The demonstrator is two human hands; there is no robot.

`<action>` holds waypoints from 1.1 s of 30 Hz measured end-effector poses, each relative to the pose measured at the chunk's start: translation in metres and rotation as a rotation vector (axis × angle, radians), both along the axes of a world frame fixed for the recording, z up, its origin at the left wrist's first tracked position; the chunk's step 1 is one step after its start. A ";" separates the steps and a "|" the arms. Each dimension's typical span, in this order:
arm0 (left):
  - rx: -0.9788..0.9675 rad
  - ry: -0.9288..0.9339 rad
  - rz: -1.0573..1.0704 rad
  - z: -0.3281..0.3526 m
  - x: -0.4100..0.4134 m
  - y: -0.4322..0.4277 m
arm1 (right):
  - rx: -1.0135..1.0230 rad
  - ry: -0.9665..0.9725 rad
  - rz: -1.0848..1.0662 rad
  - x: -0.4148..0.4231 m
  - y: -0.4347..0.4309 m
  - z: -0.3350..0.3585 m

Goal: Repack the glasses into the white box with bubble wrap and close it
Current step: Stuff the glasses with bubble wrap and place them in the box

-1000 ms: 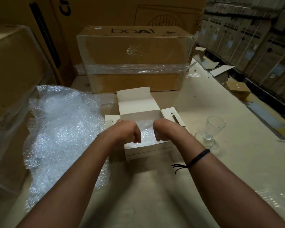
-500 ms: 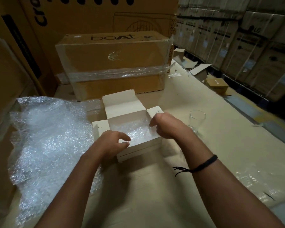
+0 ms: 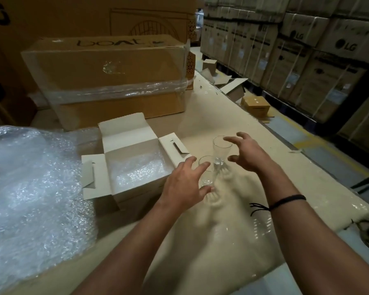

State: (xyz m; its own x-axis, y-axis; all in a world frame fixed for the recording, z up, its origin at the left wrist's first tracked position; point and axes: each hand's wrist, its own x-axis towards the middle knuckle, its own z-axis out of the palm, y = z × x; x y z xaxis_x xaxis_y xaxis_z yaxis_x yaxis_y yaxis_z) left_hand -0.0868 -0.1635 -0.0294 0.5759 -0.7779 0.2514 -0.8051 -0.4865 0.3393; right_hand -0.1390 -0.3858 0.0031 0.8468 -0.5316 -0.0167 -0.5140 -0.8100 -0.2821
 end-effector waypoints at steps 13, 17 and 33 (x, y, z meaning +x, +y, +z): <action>-0.137 0.115 0.170 -0.020 -0.012 -0.055 | 0.169 -0.129 0.335 0.041 -0.036 -0.035; -0.212 0.117 0.234 -0.014 -0.019 -0.041 | 0.180 -0.141 0.422 0.036 -0.036 -0.033; -0.316 0.101 0.620 -0.022 -0.050 0.186 | 0.190 -0.199 0.775 -0.006 0.157 -0.039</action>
State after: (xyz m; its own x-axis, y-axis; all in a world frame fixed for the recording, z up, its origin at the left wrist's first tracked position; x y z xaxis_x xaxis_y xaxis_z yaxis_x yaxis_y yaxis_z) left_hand -0.1364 0.0225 -0.0518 0.9220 -0.1975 0.3331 -0.3686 -0.7112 0.5986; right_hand -0.1448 -0.2285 -0.0357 0.9691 0.2023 0.1414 0.2457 -0.8439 -0.4769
